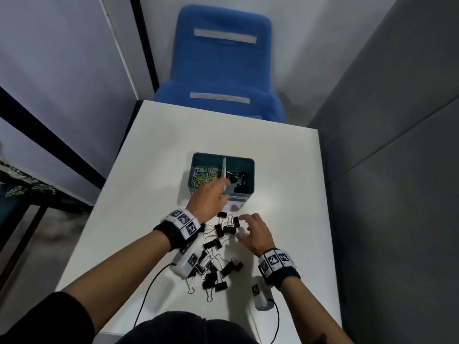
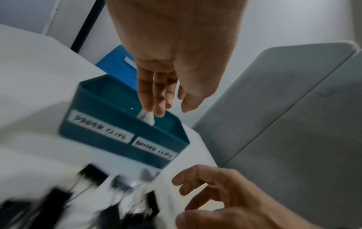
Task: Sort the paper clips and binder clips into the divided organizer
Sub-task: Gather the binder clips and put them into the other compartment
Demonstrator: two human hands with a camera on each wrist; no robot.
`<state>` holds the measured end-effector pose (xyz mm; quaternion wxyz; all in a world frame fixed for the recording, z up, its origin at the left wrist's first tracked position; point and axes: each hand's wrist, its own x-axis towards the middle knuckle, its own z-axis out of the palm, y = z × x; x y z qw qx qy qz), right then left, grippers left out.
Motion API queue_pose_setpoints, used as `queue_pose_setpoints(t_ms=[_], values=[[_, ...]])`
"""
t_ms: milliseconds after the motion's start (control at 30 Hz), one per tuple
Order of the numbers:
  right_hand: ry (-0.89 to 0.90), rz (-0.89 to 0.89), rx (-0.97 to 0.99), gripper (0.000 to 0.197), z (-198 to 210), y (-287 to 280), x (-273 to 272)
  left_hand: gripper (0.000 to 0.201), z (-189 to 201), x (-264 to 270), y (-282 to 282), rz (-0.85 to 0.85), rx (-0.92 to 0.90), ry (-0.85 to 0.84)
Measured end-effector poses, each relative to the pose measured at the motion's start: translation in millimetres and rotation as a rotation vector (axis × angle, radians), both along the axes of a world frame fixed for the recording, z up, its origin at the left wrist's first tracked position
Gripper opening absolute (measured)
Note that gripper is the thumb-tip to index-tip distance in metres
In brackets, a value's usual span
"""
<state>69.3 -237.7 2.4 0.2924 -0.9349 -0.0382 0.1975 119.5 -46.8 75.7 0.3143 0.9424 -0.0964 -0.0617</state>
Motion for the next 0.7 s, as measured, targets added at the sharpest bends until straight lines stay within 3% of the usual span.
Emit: queue_pose_setpoints(t_ms=[100,200,300,433,700], values=[[0.058,0.142,-0.123,0.065,-7.6,-0.9,-8.6,0.026,-36.1,-28.7,29.2,0.03,0.156,0.113],[0.041,0.216,-0.184,0.075,-8.7,3.8,-5.1,0.064,-70.8,-50.3,59.7,0.057,0.434,0.347],[0.024,0.265,-0.209,0.085,-10.7,15.8,4.5,0.099,-93.9,-61.7,74.6,0.078,0.532,0.486],[0.05,0.287,-0.218,0.101,-13.3,37.0,14.3,0.109,-102.9,-58.9,63.7,-0.013,0.496,0.404],[0.039,0.401,-0.288,0.083,-24.4,69.1,-0.1,0.107,-102.7,-44.8,32.0,-0.222,0.562,0.321]])
